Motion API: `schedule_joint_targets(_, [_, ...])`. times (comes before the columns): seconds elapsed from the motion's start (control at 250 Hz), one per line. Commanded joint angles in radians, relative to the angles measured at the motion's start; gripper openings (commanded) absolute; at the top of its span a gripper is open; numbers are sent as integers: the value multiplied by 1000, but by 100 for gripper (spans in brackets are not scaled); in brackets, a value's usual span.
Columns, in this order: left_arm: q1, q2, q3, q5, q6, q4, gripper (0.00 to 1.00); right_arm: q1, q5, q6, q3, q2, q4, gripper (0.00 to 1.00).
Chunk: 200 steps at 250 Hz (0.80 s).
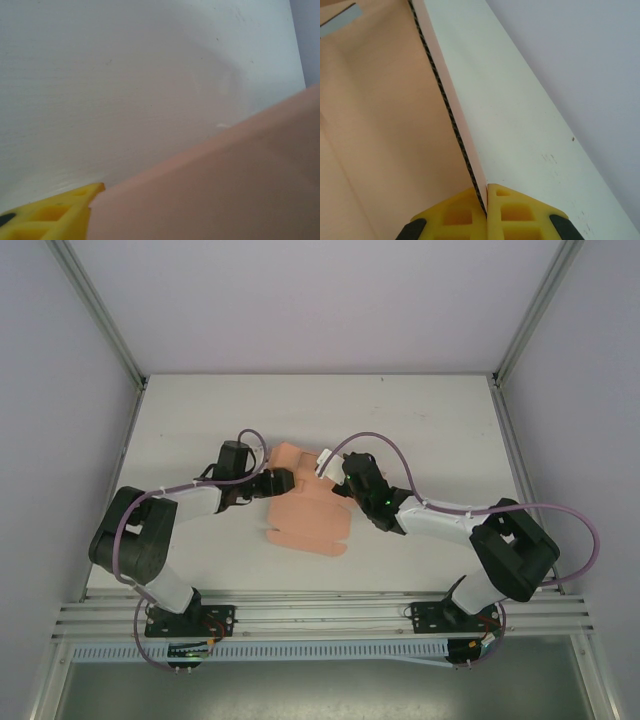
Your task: Assemble paper box
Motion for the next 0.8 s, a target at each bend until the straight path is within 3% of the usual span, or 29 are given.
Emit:
schedule_joint_targets(0.0, [-33, 27, 36, -49, 8, -22, 54, 12, -44, 53, -8, -2, 115, 0])
schedule_joint_targets(0.14, [-45, 33, 48, -113, 19, -73, 52, 14, -37, 44, -8, -10, 105, 0])
schedule_joint_targets(0.268, [-45, 6, 46, -151, 19, -102, 59, 12, -16, 15, -10, -9, 94, 0])
schedule_joint_targets(0.392, [-45, -66, 27, -175, 36, -128, 79, 6, 32, -43, 0, 13, 59, 0])
schedule_joint_targets(0.448, [-44, -104, 19, -186, 55, -143, 98, -7, 43, -55, 10, 27, 43, 0])
schedule_joint_targets(0.795, [-29, -309, 38, -448, 163, -331, 98, -95, 31, -248, 95, 86, 20, 0])
